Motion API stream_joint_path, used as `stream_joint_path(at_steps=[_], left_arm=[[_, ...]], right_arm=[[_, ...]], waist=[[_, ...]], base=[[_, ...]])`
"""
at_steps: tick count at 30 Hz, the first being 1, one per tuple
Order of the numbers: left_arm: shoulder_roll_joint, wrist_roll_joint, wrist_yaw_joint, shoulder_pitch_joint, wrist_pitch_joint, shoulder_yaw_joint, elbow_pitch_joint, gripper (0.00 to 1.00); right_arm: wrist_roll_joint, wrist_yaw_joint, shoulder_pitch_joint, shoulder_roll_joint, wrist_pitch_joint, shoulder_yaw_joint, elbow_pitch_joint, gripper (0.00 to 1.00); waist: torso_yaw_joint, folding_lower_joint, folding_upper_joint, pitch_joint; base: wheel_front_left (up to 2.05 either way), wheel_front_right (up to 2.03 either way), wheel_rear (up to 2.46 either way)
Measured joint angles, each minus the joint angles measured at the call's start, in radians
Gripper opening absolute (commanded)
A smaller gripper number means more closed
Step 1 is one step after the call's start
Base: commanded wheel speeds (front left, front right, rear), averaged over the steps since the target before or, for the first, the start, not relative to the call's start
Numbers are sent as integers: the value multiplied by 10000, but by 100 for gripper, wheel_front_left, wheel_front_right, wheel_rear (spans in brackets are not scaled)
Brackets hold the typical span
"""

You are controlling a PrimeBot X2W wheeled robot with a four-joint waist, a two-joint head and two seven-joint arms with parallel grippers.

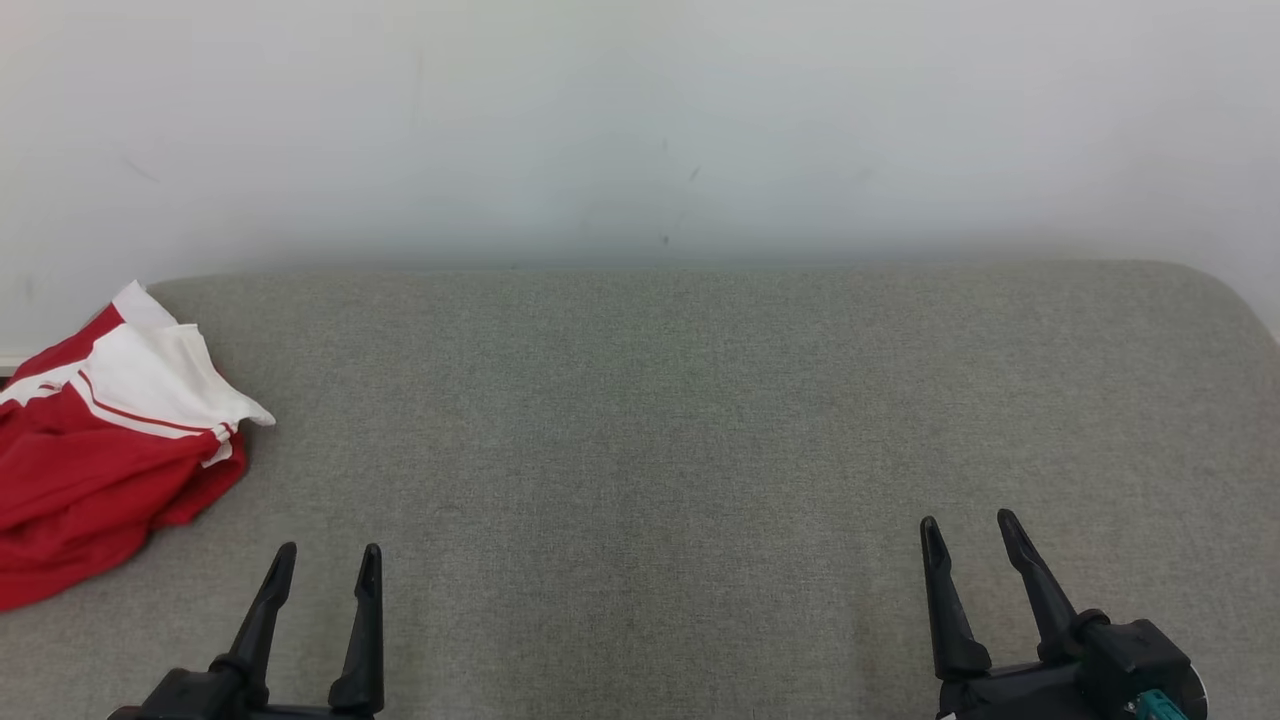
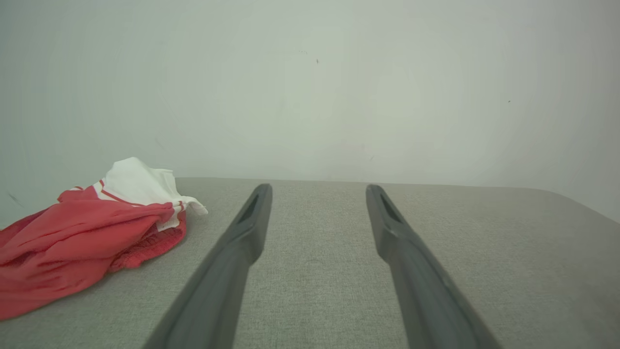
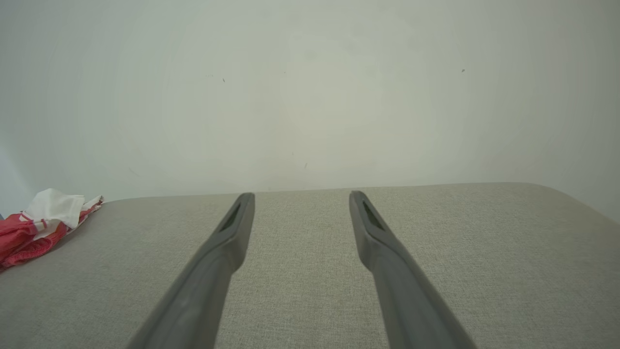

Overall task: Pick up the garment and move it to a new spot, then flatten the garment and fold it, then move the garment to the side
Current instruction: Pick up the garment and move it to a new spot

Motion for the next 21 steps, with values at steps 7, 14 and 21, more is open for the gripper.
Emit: stream_joint_path(at_steps=[7,14,21], left_arm=[[35,13,-2,-48,0,65,59,100],[92,71,-2,-151,-2,56,159,100],[134,249,2,-245,-2,359,320,100]], right_arm=[[2,0,73,2,-23,-33,-15,100],[6,0,152,4,-23,-63,-10,100],[6,0,215,8,-23,-36,58,100]], waist=[[177,0,0,27],[766,0,0,78],[1745,0,0,122]], base=[[0,0,0],[0,0,0],[0,0,0]])
